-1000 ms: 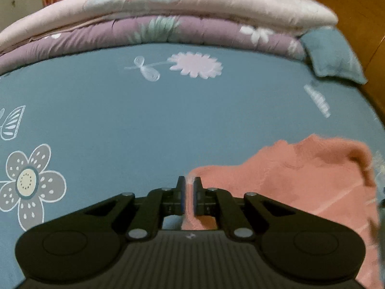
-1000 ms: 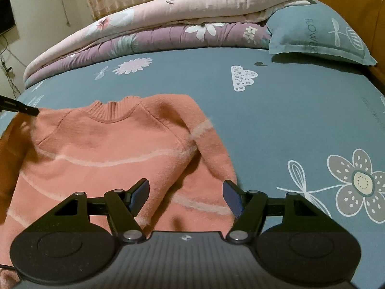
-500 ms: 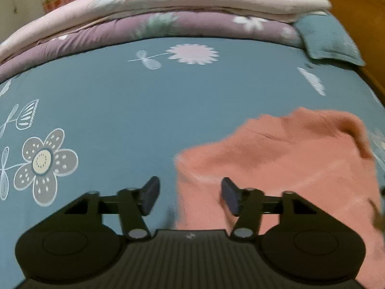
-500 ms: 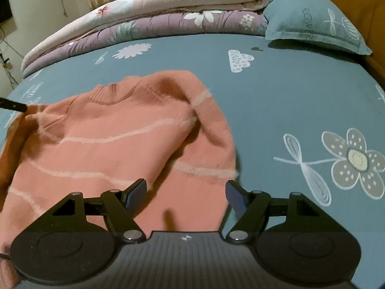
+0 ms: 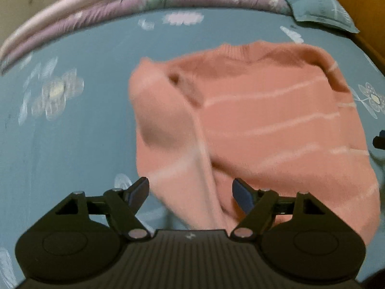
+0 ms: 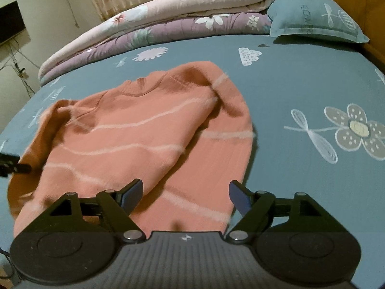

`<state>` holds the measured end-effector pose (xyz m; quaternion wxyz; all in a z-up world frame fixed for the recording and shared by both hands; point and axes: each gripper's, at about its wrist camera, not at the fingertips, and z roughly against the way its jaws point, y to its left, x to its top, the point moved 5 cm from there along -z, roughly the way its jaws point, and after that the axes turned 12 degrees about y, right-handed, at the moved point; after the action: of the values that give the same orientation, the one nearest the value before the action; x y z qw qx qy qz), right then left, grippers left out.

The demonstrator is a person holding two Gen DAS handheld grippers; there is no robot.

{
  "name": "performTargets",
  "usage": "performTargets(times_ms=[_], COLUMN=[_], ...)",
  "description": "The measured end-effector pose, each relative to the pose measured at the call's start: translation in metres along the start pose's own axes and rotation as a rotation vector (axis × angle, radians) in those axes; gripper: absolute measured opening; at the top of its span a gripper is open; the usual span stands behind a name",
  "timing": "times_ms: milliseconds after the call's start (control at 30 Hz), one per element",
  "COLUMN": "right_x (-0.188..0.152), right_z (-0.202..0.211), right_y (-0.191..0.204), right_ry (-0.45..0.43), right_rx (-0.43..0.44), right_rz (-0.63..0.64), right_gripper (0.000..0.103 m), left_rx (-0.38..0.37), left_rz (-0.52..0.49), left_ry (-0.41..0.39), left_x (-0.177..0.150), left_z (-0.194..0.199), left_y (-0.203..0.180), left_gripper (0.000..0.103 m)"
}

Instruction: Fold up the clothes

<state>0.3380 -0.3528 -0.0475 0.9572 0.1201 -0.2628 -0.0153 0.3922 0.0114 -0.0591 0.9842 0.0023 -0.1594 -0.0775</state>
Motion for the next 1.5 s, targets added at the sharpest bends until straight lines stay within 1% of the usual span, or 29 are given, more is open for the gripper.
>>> performTargets(times_ms=[67, 200, 333, 367, 533, 833, 967, 1067, 1200, 1400, 1500], right_x=[-0.008, -0.020, -0.025, -0.025, -0.027, -0.025, -0.022, -0.020, -0.018, -0.014, -0.014], right_z=[0.002, 0.006, 0.011, 0.013, 0.015, 0.013, 0.010, 0.008, 0.005, 0.006, 0.006], right_y=[0.004, 0.012, 0.019, 0.021, 0.029, 0.052, 0.061, 0.068, 0.075, 0.082, 0.082], right_ry=[0.004, 0.005, -0.005, -0.007, -0.013, -0.007, -0.002, 0.003, 0.009, 0.014, 0.020], right_rx=[0.005, 0.006, -0.019, -0.025, -0.051, -0.134, -0.153, -0.166, -0.185, -0.210, -0.224], right_rz=[0.000, 0.014, 0.032, 0.036, 0.035, 0.065, 0.074, 0.086, 0.098, 0.110, 0.113], right_gripper=[0.083, 0.083, 0.084, 0.084, 0.086, 0.087, 0.087, 0.087, 0.087, 0.087, 0.087], left_rx=[0.008, 0.044, 0.081, 0.090, 0.115, 0.166, 0.222, 0.248, 0.261, 0.270, 0.251], left_rz=[0.021, 0.041, 0.060, 0.068, 0.073, 0.068, 0.094, 0.113, 0.146, 0.160, 0.184], left_ry=[0.017, 0.025, 0.032, 0.031, 0.019, 0.005, 0.005, 0.009, 0.020, 0.054, 0.064], left_x=[-0.012, -0.018, -0.023, -0.023, -0.022, -0.016, -0.012, -0.007, 0.000, 0.024, 0.039], left_z=[-0.004, -0.008, -0.012, -0.011, -0.010, -0.016, -0.016, -0.016, -0.023, -0.045, -0.054], left_y=[-0.004, 0.003, 0.012, 0.018, 0.043, 0.083, 0.118, 0.146, 0.180, 0.218, 0.236], left_gripper=[0.077, 0.077, 0.077, 0.078, 0.078, 0.078, 0.078, 0.078, 0.078, 0.078, 0.078])
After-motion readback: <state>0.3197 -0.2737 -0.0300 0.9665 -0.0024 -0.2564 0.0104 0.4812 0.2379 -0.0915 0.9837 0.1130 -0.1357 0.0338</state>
